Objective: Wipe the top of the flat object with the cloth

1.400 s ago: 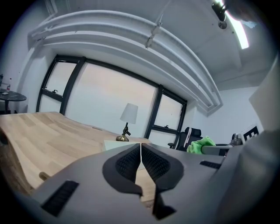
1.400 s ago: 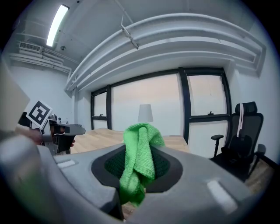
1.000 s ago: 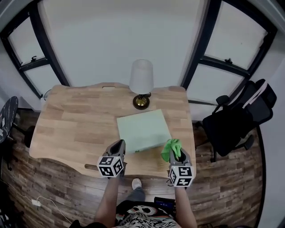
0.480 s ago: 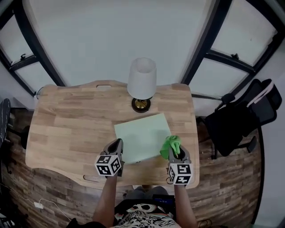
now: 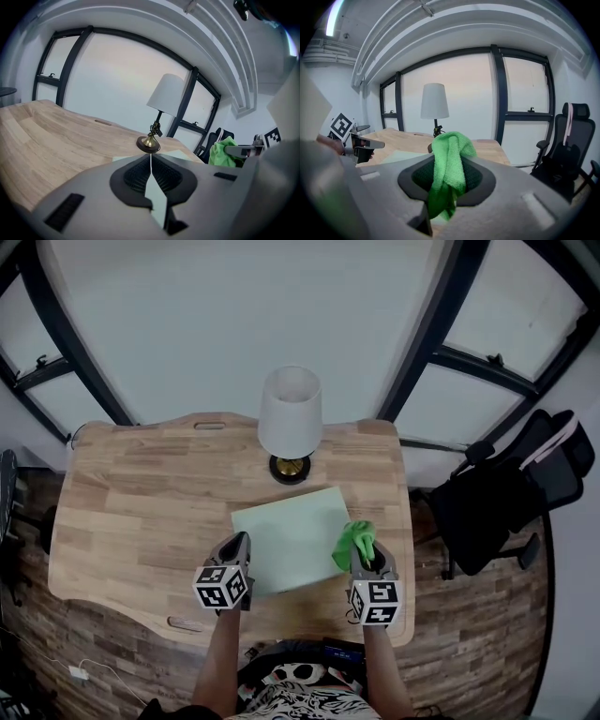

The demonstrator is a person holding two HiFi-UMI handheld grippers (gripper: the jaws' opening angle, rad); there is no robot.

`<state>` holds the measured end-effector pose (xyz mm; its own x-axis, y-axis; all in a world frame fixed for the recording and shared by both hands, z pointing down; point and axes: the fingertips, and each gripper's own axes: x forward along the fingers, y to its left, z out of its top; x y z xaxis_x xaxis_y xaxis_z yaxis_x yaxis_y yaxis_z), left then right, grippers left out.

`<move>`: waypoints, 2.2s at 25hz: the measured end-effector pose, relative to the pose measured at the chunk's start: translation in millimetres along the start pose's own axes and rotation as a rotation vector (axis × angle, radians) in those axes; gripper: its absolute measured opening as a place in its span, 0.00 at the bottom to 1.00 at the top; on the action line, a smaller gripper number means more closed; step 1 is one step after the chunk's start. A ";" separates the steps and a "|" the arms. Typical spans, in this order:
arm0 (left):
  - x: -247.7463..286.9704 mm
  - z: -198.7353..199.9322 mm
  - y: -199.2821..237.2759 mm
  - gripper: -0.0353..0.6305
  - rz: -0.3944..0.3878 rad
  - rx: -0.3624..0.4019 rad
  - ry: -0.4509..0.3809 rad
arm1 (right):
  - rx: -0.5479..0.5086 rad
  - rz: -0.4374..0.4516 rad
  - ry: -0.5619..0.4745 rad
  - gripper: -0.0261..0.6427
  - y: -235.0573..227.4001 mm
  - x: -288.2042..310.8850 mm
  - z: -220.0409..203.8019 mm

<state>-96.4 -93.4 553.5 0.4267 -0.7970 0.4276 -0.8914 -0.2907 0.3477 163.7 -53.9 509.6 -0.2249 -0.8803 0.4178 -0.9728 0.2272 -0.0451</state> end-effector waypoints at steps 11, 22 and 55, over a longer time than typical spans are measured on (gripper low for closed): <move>10.9 -6.2 12.9 0.07 0.043 0.028 0.035 | -0.003 0.037 0.030 0.17 1.7 27.5 -7.0; 16.7 -29.1 35.0 0.08 0.070 -0.001 0.116 | -0.010 0.061 0.061 0.17 11.3 46.7 -16.0; 32.8 -57.5 50.5 0.30 -0.018 -0.155 0.209 | -0.141 0.152 0.252 0.17 6.5 167.1 -28.9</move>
<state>-118.6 -103.8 633.0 0.4787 -0.6610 0.5778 -0.8562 -0.2060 0.4737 121.5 -187.5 605.3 -0.3294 -0.7053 0.6278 -0.9080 0.4189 -0.0058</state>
